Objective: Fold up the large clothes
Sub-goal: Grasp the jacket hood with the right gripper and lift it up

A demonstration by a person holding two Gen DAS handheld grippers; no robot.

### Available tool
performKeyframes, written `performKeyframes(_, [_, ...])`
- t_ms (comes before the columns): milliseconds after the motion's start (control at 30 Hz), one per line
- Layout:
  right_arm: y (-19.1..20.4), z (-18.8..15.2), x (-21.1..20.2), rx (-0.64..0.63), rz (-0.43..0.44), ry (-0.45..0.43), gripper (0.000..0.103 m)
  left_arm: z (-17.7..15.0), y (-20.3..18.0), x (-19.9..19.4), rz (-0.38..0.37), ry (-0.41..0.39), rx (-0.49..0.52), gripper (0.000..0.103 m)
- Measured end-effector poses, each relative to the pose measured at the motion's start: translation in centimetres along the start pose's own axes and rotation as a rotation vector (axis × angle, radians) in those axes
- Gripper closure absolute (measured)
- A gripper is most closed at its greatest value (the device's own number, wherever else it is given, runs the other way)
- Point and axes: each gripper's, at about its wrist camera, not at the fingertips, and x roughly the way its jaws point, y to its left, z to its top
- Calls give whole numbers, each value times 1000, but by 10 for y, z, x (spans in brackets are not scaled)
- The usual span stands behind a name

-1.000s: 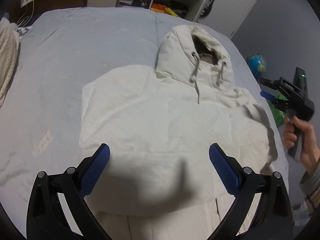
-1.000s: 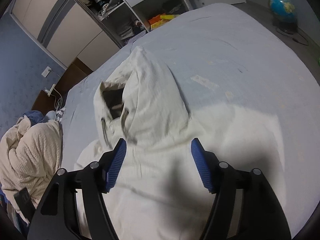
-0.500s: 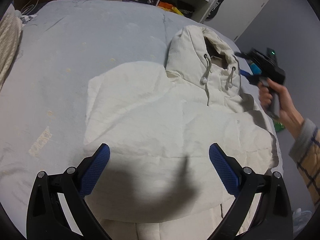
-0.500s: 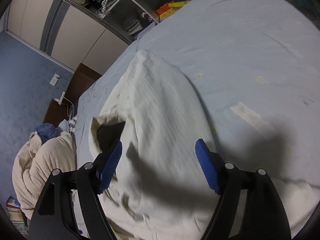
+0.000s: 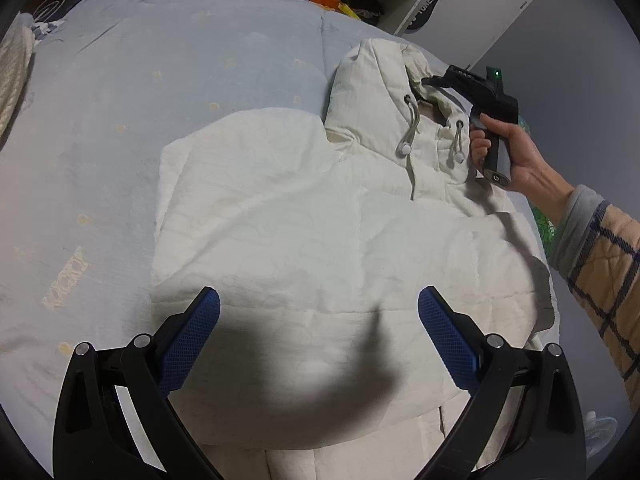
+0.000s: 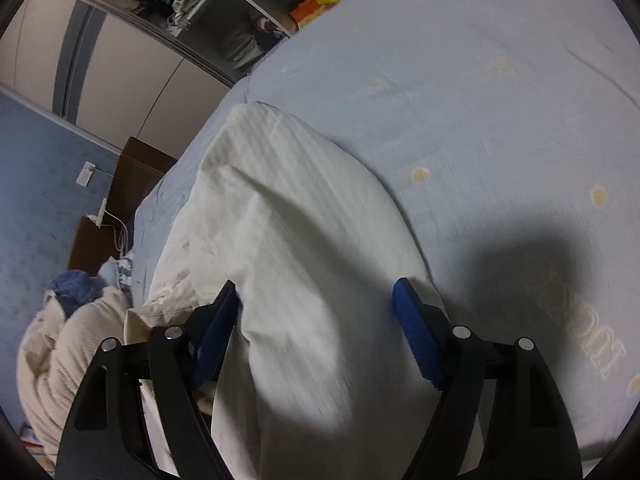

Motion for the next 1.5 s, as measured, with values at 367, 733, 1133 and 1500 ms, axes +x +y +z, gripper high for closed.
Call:
performKeyframes(367, [54,-30,-61,-257,-2,-140,86,1,-3,-2,-3,-8,2,7])
performKeyframes(733, [119,-151,-159,-610,-32,-220,86,14,-3,-35,-19,-111,-32,7])
performKeyframes(1133, [102,-293,-209,-810,-140,-171,89,25,-27,-83,-69,-230,-9,7])
performKeyframes(1500, [93,-304,-194,-789,-174,-115,99,22,-62,-90,-83,-239,79,7])
